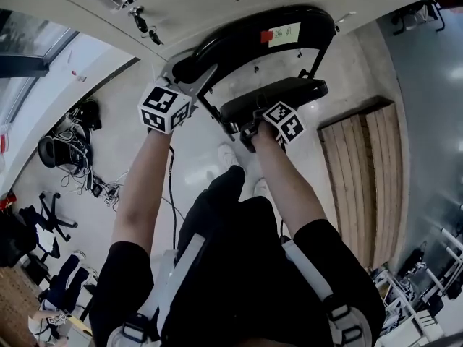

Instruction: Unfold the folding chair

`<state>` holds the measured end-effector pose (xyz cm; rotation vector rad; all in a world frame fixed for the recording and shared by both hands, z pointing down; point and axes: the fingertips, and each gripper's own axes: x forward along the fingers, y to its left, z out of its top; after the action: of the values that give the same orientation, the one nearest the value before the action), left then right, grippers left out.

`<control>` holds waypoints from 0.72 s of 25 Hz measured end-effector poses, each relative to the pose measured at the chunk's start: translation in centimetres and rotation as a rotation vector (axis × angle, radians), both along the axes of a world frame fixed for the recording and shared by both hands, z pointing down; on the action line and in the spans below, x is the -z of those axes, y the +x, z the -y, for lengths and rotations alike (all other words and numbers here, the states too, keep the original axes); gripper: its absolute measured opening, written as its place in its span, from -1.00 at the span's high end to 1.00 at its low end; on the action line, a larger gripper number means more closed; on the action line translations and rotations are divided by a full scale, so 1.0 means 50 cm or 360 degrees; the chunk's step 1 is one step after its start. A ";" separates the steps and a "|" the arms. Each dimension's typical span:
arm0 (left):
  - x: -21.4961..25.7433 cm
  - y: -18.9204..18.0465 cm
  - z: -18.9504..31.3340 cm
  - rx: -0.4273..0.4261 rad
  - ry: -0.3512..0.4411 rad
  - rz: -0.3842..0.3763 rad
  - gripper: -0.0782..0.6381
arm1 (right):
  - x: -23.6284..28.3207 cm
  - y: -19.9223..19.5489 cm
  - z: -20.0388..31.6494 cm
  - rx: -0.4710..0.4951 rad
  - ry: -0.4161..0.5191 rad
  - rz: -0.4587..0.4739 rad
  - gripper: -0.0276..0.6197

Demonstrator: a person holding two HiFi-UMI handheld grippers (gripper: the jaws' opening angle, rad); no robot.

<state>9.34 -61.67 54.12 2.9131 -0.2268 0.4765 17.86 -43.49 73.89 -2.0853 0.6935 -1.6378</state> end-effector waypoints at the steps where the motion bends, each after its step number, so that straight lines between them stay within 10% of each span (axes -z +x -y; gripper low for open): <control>1: 0.000 -0.001 -0.004 0.0001 -0.0001 0.0004 0.30 | 0.001 -0.003 -0.012 0.0001 0.0013 -0.0001 0.33; 18: -0.011 -0.011 -0.097 0.0026 -0.0003 0.0035 0.28 | -0.026 -0.039 -0.220 0.0001 0.0192 0.0112 0.45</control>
<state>8.80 -56.81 54.67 2.9034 -0.2531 0.5062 15.90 -32.47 75.19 -1.9345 0.7506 -1.6197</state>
